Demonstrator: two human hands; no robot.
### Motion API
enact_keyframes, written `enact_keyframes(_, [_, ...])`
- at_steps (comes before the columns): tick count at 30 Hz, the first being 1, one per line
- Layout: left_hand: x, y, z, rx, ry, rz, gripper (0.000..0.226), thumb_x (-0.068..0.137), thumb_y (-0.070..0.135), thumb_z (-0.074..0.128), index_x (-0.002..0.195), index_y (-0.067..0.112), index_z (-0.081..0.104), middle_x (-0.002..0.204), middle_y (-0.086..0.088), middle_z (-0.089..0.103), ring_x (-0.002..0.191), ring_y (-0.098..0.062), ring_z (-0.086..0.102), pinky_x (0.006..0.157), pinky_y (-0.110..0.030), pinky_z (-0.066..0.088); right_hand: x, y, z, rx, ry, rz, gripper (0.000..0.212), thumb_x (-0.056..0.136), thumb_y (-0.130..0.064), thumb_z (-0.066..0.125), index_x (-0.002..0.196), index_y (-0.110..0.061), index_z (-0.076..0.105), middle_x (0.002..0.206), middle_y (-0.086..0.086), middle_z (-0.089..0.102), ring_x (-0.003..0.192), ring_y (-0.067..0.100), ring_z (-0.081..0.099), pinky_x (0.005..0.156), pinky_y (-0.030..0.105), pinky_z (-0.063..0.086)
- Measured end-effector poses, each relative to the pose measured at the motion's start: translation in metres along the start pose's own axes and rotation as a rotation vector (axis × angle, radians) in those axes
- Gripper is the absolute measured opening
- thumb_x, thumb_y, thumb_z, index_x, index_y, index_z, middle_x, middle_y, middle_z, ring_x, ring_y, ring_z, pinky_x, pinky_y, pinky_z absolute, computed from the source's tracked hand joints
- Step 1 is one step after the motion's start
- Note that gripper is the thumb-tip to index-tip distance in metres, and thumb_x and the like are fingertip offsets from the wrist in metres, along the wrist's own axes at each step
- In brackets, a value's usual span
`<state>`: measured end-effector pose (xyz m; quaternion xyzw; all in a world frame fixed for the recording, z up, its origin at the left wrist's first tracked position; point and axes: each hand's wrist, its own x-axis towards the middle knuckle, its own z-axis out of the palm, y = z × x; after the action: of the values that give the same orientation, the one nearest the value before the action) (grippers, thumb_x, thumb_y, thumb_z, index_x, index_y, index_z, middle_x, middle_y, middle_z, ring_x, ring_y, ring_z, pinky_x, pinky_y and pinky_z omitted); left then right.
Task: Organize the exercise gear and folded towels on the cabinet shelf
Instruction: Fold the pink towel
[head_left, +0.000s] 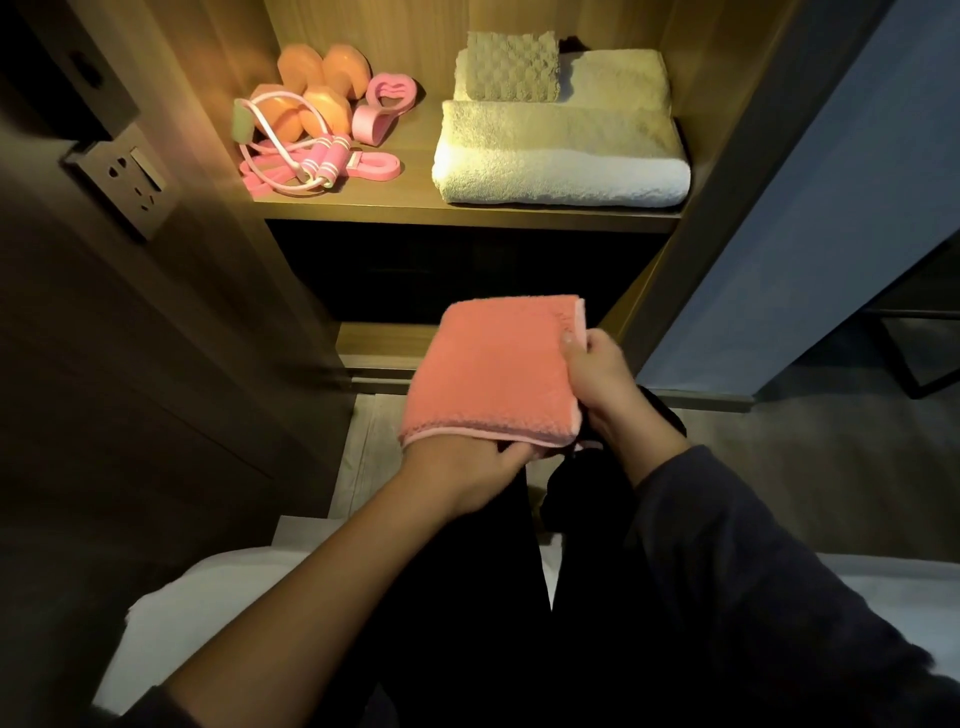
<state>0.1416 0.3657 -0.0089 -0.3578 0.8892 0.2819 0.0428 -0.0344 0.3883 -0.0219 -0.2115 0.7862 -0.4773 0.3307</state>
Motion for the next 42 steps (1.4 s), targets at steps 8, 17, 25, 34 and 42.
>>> enact_keyframes(8, [-0.008,-0.024,0.007,-0.015,-0.075,-0.001,0.052,0.104,0.033,0.035,0.153,0.023,0.025,0.162,-0.003,0.021,0.145,-0.016,0.019,0.110,-0.020,0.010,-0.011,0.019,0.028,0.039,-0.112,0.147,0.016,0.105,-0.030,0.041,0.111,-0.017,0.047,0.088,-0.004,0.056,0.073,0.009,0.056,0.049,0.023,0.041])
enact_keyframes(17, [-0.004,-0.024,0.009,-0.288,-0.159,-0.116,0.099,0.070,0.091,0.037,0.149,0.032,0.031,0.153,0.003,0.035,0.139,-0.022,0.031,0.114,-0.035,0.022,-0.005,0.021,0.020,0.033,-0.053,0.118,0.018,0.104,-0.031,0.042,0.112,-0.016,0.048,0.092,-0.001,0.057,0.074,0.011,0.056,0.051,0.026,0.041])
enact_keyframes(25, [-0.001,-0.013,0.009,-0.375,-0.051,-0.227,0.107,0.065,0.085,0.035,0.154,0.027,0.017,0.158,0.000,0.025,0.142,-0.022,0.024,0.114,-0.034,0.016,-0.003,0.025,0.018,-0.071,-0.028,0.011,0.015,0.104,-0.030,0.041,0.106,-0.017,0.048,0.086,-0.005,0.052,0.072,0.009,0.052,0.052,0.026,0.037])
enact_keyframes(34, [-0.015,-0.011,0.016,-0.319,0.049,-0.279,0.097,0.079,0.076,0.045,0.154,0.027,0.007,0.160,0.001,0.017,0.145,-0.021,0.018,0.118,-0.036,0.012,-0.003,0.038,0.017,0.006,0.008,0.020,0.015,0.103,-0.029,0.044,0.103,-0.017,0.052,0.089,-0.002,0.058,0.078,0.016,0.058,0.066,0.032,0.047])
enact_keyframes(42, [-0.015,-0.019,0.020,-0.295,-0.106,-0.146,0.079,0.089,0.068,0.044,0.153,0.029,0.020,0.160,0.003,0.023,0.144,-0.016,0.020,0.114,-0.030,0.012,-0.006,0.038,0.020,-0.014,-0.053,0.040,0.016,0.104,-0.030,0.042,0.109,-0.017,0.051,0.087,-0.006,0.056,0.075,0.008,0.056,0.054,0.024,0.040])
